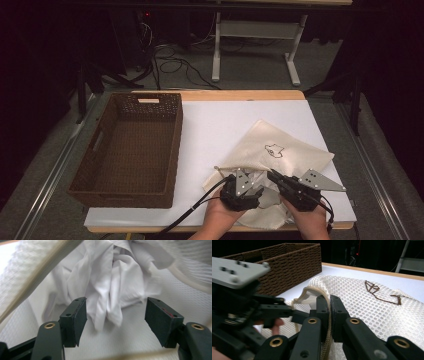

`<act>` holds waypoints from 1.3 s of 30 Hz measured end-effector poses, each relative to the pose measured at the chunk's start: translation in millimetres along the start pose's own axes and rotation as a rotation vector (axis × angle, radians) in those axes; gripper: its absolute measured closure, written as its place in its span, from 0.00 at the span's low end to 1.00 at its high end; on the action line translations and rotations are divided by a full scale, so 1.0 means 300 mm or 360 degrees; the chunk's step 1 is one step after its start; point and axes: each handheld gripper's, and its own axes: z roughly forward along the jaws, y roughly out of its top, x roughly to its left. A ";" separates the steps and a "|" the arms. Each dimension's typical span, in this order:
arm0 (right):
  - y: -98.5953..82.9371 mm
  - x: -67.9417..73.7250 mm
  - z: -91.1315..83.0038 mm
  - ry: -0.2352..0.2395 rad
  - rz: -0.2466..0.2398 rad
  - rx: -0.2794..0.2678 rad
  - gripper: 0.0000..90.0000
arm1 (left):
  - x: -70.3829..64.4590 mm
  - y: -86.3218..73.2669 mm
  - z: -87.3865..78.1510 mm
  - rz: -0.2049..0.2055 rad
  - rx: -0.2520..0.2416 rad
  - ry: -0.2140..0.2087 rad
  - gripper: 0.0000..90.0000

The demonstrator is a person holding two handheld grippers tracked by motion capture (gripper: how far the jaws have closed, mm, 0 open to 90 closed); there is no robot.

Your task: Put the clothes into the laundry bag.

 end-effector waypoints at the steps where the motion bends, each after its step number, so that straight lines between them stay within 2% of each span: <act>1: 0.000 0.000 0.000 0.0001 0.0001 -0.0001 0.98 | 0.005 -0.003 -0.023 -0.0011 0.0009 -0.0011 0.38; 7: 0.000 -0.001 -0.005 0.0003 -0.0004 -0.0001 0.98 | 0.042 -0.014 -0.165 -0.0032 -0.0046 -0.0012 0.38; 8: 0.001 0.000 -0.004 0.0002 -0.0006 -0.0004 0.98 | 0.051 -0.020 -0.186 -0.0026 -0.0053 -0.0009 0.39; 10: 0.001 0.002 -0.004 -0.0002 -0.0013 -0.0002 0.98 | 0.077 -0.047 -0.215 0.0027 -0.0040 -0.0008 0.41; 12: 0.001 0.001 -0.004 -0.0001 -0.0015 -0.0003 0.98 | 0.102 -0.080 -0.225 0.0019 -0.0018 0.0023 0.40; 13: 0.001 0.001 -0.004 -0.0005 -0.0012 -0.0004 0.98 | 0.116 -0.096 -0.227 -0.0022 -0.0021 0.0029 0.42; 14: 0.002 0.002 -0.004 -0.0010 -0.0016 -0.0007 0.98 | 0.130 -0.101 -0.222 -0.0075 -0.0009 0.0037 0.44; 16: 0.004 0.004 -0.003 0.0001 -0.0022 -0.0009 0.98 | 0.140 -0.091 -0.219 -0.0109 -0.0004 0.0034 0.43; 17: 0.004 0.005 -0.003 0.0002 -0.0023 -0.0009 0.98 | 0.141 -0.087 -0.222 -0.0123 -0.0035 0.0028 0.43; 18: 0.004 0.007 -0.003 -0.0006 -0.0031 -0.0010 0.98 | 0.140 -0.085 -0.225 -0.0126 -0.0058 0.0024 0.44; 22: 0.004 0.008 -0.006 0.0006 -0.0035 -0.0001 0.98 | 0.130 -0.090 -0.226 -0.0068 -0.0044 0.0043 0.43; 25: 0.002 0.011 -0.002 0.0010 -0.0043 0.0009 0.98 | 0.135 -0.091 -0.232 -0.0084 -0.0051 0.0042 0.43; 31: -0.007 0.019 0.006 0.0020 -0.0048 0.0038 0.98 | 0.136 -0.099 -0.252 -0.0072 -0.0060 0.0060 0.42; 39: -0.028 0.046 0.022 0.0024 -0.0153 0.0123 0.98 | 0.134 -0.093 -0.263 -0.0085 -0.0088 0.0056 0.42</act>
